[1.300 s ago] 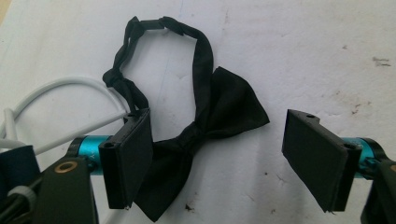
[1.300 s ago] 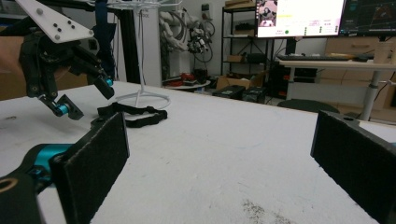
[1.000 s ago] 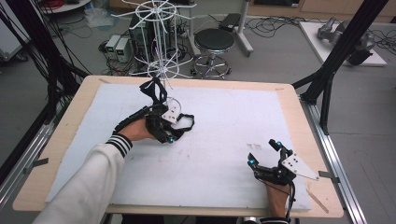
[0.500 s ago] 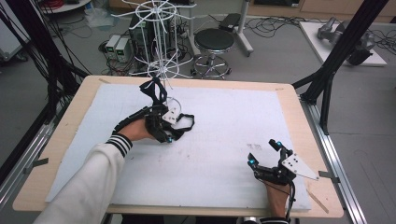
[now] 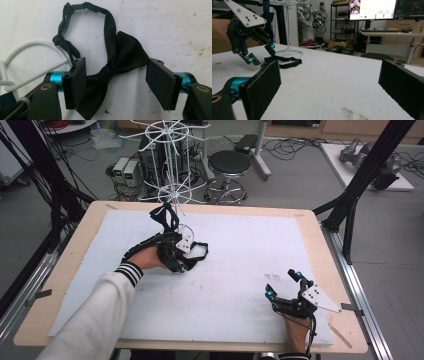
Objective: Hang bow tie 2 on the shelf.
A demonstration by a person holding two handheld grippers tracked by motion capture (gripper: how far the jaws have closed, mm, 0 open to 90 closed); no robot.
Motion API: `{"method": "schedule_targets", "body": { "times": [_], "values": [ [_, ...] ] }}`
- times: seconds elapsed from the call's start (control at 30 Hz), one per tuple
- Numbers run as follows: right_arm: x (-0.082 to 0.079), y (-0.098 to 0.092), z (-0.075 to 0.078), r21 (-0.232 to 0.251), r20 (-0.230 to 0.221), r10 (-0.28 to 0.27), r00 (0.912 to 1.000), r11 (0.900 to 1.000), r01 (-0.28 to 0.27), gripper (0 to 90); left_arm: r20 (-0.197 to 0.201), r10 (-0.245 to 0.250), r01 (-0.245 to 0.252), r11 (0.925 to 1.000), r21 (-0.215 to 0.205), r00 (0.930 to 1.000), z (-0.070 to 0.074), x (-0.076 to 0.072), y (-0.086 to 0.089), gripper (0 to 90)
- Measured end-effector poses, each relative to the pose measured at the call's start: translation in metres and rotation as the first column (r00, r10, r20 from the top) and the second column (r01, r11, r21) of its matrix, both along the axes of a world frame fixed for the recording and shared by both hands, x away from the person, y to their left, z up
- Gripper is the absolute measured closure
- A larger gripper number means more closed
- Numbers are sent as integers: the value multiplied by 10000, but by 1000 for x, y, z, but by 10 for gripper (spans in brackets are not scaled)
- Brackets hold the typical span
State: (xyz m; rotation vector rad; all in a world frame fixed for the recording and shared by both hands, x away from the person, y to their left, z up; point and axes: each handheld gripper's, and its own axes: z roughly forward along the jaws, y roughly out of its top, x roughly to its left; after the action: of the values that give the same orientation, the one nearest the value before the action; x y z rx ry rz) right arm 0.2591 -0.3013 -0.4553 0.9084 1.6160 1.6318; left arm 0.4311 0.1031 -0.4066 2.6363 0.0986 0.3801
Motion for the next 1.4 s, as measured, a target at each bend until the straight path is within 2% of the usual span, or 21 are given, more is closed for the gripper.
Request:
{"method": "schedule_targets", "body": {
  "times": [0.3, 0.47, 0.63, 0.8, 0.83, 1.0, 1.03, 1.4],
  "values": [
    [0, 0, 0, 82, -57, -7, 10000, 10000, 8, 36, 3, -33, 33, 10000, 24, 10000, 4, 1, 0, 361],
    [0, 0, 0, 93, -62, -11, 10000, 10000, 11, 35, 196, -119, 116, 9998, 187, 9997, 7, 0, -1, 357],
    [0, 0, 0, 96, -65, -9, 10000, 10000, 10, 35, 178, -299, 290, 9984, 487, 9994, 7, 0, -1, 355],
    [0, 0, 0, 111, -74, -12, 10000, 9999, 13, 35, 304, -501, 484, 9972, 563, 9983, 6, -1, -2, 364],
    [1, -1, 0, 80, -11, -25, 10000, 10000, 25, 36, 305, -559, 537, 9961, 694, 9980, 7, -1, -2, 367],
    [1, -1, 0, 89, -16, -11, 10000, 10000, 11, 35, 486, -619, 584, 9959, 691, 9969, 7, -2, -4, 367],
    [1, -1, 0, 82, -15, -13, 10000, 10000, 13, 36, 512, -610, 567, 9951, 807, 9968, 7, -2, -4, 368],
    [1, -1, 0, 82, -13, -9, 10000, 10000, 9, 35, 423, -775, 728, 9921, 1018, 9961, 3, 1, -4, 431]
  ]
}}
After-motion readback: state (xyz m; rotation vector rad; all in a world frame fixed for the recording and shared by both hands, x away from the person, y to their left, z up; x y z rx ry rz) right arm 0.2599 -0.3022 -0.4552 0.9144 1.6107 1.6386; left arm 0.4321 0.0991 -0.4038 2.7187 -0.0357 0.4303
